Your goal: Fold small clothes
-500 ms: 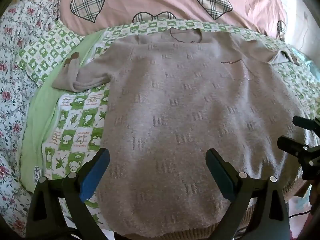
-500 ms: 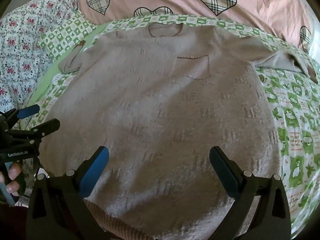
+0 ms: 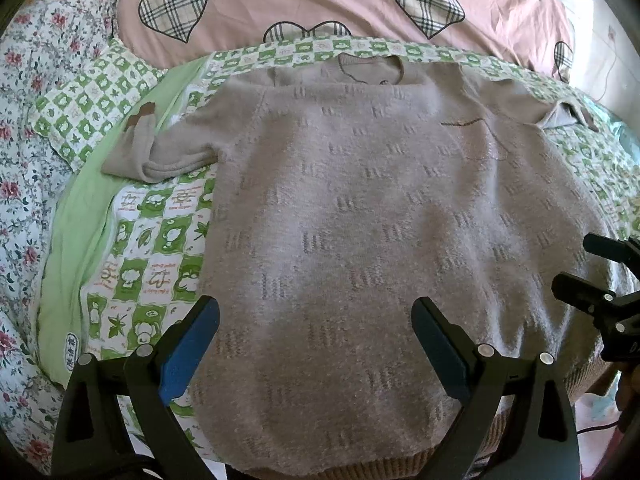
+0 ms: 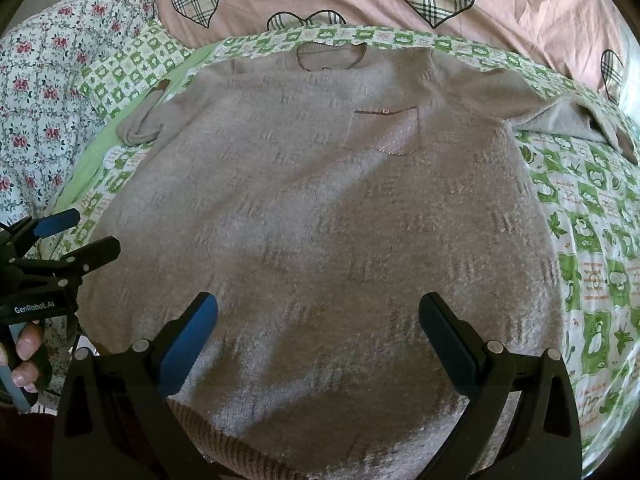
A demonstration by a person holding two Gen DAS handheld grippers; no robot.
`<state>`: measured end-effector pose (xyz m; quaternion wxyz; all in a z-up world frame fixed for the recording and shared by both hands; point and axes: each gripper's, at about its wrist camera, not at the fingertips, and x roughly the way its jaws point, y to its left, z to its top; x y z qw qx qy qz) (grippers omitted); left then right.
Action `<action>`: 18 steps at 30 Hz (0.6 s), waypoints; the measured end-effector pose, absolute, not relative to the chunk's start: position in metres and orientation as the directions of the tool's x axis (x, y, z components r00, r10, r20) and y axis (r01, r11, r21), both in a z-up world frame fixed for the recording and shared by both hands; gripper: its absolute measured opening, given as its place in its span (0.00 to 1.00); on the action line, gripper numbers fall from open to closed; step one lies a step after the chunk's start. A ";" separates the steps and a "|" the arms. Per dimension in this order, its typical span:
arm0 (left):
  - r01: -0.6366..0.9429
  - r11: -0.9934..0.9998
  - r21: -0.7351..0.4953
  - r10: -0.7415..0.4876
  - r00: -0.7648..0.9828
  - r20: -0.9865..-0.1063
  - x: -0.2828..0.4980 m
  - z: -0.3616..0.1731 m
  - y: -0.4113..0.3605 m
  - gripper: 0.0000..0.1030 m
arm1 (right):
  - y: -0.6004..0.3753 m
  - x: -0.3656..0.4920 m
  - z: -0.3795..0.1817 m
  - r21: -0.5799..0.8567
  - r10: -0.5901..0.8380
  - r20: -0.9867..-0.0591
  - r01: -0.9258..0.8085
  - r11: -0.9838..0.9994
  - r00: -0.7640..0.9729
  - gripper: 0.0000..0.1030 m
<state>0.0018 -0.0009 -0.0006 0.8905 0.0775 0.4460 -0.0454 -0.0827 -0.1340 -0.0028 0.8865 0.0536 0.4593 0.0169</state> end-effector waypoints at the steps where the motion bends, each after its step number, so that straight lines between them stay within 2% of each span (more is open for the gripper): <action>1: 0.151 0.984 0.098 -0.012 0.598 -0.801 0.002 -0.001 -0.001 0.94 | -0.135 -0.082 -0.001 0.112 0.079 -0.815 0.022 0.993 0.574 0.98; 18: 0.152 0.985 0.083 -0.024 0.591 -0.806 0.006 -0.003 -0.002 0.94 | -0.133 -0.083 0.001 0.112 0.078 -0.812 0.024 0.993 0.578 0.98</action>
